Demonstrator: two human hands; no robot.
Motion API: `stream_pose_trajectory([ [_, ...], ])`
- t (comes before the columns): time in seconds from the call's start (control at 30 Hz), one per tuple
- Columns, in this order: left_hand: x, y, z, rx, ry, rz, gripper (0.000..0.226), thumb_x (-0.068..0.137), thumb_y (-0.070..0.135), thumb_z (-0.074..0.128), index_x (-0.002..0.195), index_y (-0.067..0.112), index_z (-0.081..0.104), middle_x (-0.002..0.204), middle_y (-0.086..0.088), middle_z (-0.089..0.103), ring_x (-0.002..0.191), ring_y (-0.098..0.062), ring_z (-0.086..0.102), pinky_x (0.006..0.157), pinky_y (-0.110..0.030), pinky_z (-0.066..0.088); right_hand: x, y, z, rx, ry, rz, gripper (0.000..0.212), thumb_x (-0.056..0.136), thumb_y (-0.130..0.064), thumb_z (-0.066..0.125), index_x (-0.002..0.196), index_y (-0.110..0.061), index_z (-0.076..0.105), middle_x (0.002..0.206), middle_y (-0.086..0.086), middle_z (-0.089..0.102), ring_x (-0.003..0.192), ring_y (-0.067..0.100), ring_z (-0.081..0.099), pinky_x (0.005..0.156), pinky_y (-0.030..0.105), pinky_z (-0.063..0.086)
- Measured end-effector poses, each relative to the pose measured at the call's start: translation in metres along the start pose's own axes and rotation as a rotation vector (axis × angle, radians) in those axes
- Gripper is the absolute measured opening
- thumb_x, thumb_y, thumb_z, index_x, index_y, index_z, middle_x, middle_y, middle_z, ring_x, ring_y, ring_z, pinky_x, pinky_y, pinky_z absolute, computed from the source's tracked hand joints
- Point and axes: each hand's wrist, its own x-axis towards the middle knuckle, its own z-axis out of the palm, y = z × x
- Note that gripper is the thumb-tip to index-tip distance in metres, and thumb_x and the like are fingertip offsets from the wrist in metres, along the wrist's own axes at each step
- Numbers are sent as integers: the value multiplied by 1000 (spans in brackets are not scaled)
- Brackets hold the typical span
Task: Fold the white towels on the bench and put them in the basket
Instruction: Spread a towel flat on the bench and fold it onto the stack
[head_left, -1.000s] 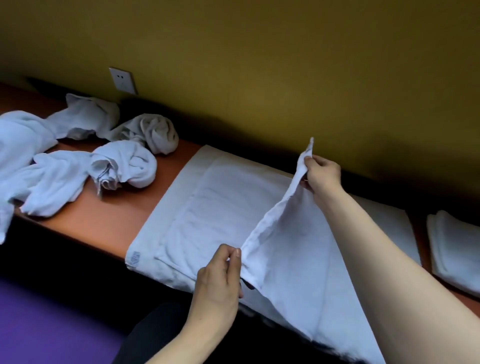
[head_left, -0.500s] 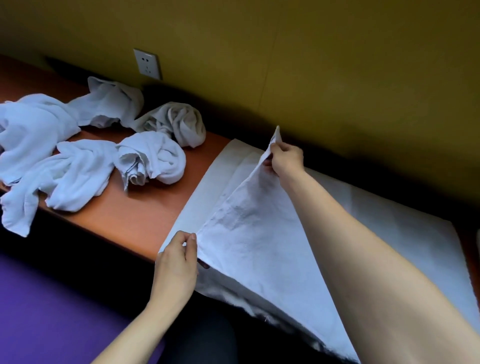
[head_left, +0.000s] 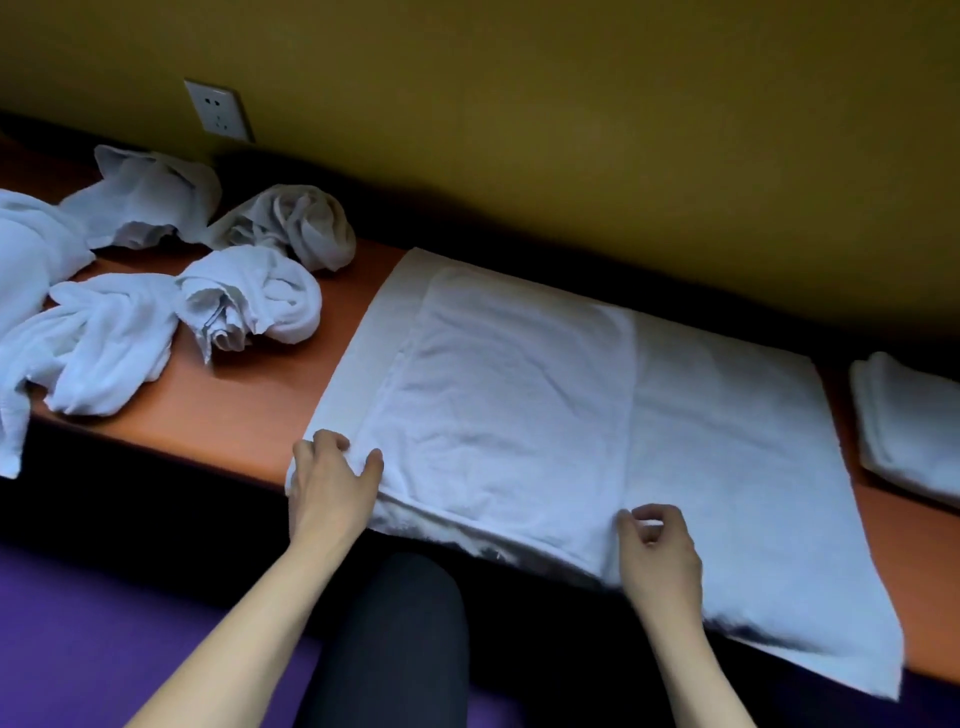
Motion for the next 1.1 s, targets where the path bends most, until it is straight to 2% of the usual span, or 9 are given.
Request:
stream_pose_trajectory([
  [0.13, 4, 11, -9, -55, -107, -106, 42, 87, 32, 72, 117, 8, 55, 112, -8, 62, 113, -33, 59, 93, -37, 43, -12, 15, 8, -13, -110, 33, 26, 92, -41, 66, 95, -16, 60, 90, 3, 66, 91, 26, 59, 78, 31, 39],
  [0.23, 7, 15, -16, -137, -166, -184, 33, 79, 38, 67, 102, 16, 56, 99, -2, 66, 97, -33, 67, 93, -41, 53, -15, 9, 12, 12, -181, 56, 27, 94, -37, 63, 83, -15, 54, 81, 1, 59, 83, 27, 57, 68, 35, 39],
  [0.4, -8, 15, -24, -333, -210, -128, 23, 90, 27, 58, 106, 10, 55, 92, -11, 73, 68, -30, 76, 81, -48, 61, -21, 8, 4, 136, -125, 17, 6, 99, -18, 51, 99, -13, 54, 86, 5, 68, 64, 20, 72, 74, 36, 54],
  [0.53, -49, 30, -43, -655, -229, -143, 14, 100, 5, 54, 112, 6, 47, 94, -22, 68, 67, -31, 75, 57, -32, 61, -32, 8, -22, 238, -11, -71, 8, 101, -17, 50, 106, -15, 55, 82, 10, 70, 49, 4, 64, 78, 39, 55],
  [0.63, -81, 34, -58, -771, -183, -102, 15, 98, 0, 54, 107, 12, 51, 93, -17, 69, 60, -24, 74, 51, -26, 58, -46, 12, -42, 301, 43, -128, 10, 101, -18, 52, 110, -20, 55, 74, 8, 68, 51, 8, 65, 78, 44, 56],
  [0.77, -122, 25, -77, -789, -180, -33, 36, 97, -4, 55, 122, 22, 54, 89, -10, 71, 67, -29, 75, 55, -27, 58, -76, 21, -70, 394, 2, -141, 24, 101, -15, 51, 116, -34, 54, 56, 2, 55, 58, 17, 68, 69, 34, 47],
  [0.83, -135, 16, -81, -793, -211, -19, 31, 97, -4, 54, 115, 19, 63, 86, -13, 75, 64, -25, 73, 53, -24, 56, -89, 29, -80, 417, -1, -146, 22, 101, -13, 52, 105, -32, 62, 61, 9, 57, 54, 13, 65, 65, 29, 47],
  [1.0, -158, -8, -85, -832, -260, -38, 14, 92, -1, 64, 102, 7, 71, 81, -14, 72, 60, -15, 68, 54, -19, 53, -103, 48, -95, 628, -59, -51, 18, 99, -5, 57, 95, -15, 71, 84, -2, 71, 52, 9, 65, 56, 15, 52],
  [1.1, -163, -18, -85, -881, -345, 26, 39, 79, -2, 76, 113, 13, 69, 89, -8, 75, 70, -12, 66, 61, -18, 54, -101, 50, -100, 807, -126, 27, 11, 97, -5, 62, 97, -10, 71, 89, 4, 71, 66, 7, 67, 60, 16, 57],
])
